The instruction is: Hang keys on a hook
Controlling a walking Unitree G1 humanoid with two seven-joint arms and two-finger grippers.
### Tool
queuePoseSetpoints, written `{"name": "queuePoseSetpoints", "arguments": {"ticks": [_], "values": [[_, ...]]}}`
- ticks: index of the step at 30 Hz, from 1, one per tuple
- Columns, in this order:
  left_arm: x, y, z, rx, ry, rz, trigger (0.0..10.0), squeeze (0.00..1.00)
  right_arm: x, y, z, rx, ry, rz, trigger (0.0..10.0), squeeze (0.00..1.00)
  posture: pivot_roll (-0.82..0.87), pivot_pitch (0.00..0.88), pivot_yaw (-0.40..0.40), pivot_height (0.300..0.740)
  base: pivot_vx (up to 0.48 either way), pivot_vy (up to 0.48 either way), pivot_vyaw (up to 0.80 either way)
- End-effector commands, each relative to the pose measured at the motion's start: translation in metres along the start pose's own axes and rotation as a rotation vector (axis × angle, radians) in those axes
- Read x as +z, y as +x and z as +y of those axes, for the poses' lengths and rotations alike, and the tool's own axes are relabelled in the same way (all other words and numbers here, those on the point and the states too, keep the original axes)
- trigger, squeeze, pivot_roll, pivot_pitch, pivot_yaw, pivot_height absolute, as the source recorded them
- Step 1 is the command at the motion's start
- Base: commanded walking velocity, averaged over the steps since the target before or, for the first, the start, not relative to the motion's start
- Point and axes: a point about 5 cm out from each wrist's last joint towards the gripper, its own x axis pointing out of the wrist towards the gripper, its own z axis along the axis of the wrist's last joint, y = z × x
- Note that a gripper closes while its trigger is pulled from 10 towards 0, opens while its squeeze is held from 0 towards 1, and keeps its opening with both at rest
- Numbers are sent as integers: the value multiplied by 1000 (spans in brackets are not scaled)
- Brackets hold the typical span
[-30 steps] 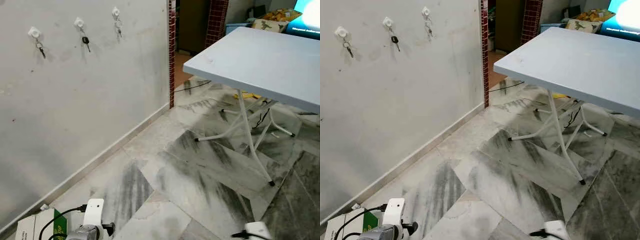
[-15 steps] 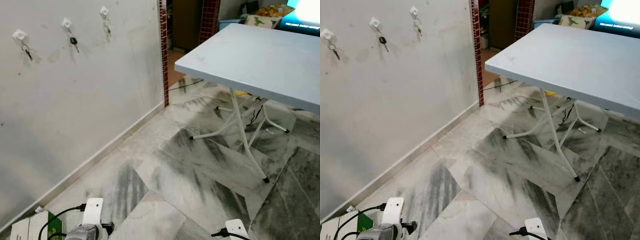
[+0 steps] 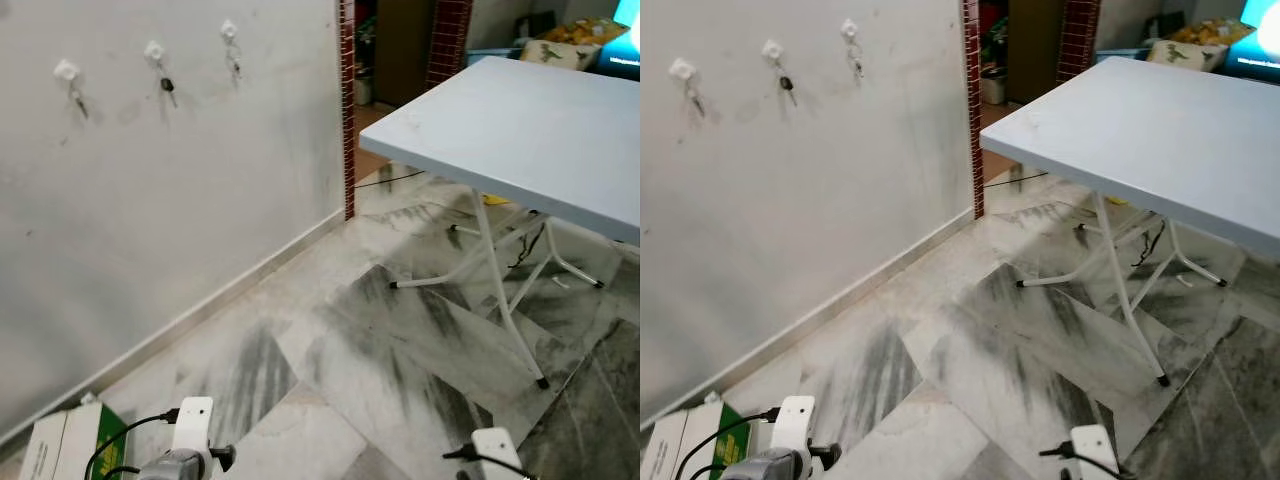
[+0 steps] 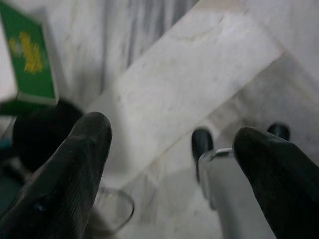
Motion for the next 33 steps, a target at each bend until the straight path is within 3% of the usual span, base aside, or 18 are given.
{"name": "queuePoseSetpoints", "arguments": {"ticks": [1,3,4,9,11,14,24,33], "values": [[6,-1,6,17,10,-20,10000,0,14,2,6,16,17,-48,10000,0,-64,0,90,740,0,-259,0],[7,-1,6,18,9,-20,10000,0,18,3,6,14,22,-56,10000,0,-64,0,90,740,0,-259,0],[8,-1,7,22,0,-24,10000,0,37,6,7,12,28,-94,10000,0,-64,0,90,740,0,0,0],[9,-1,7,23,-2,-28,10000,0,55,7,10,17,7,-139,10000,0,-60,0,87,740,0,0,0],[10,-1,7,23,-4,-32,10000,0,86,9,14,23,-8,-183,10000,0,-58,0,88,740,0,0,0],[11,-1,7,24,-6,-38,10000,0,96,9,15,28,-16,-198,10000,0,-58,0,86,740,0,0,0],[20,-2,8,40,15,-74,10000,0,91,10,16,30,63,-135,10000,0,-62,0,88,740,0,0,0],[20,-2,12,58,38,-78,10000,0,90,10,17,36,58,-124,10000,0,-63,0,88,740,0,0,-751]]}}
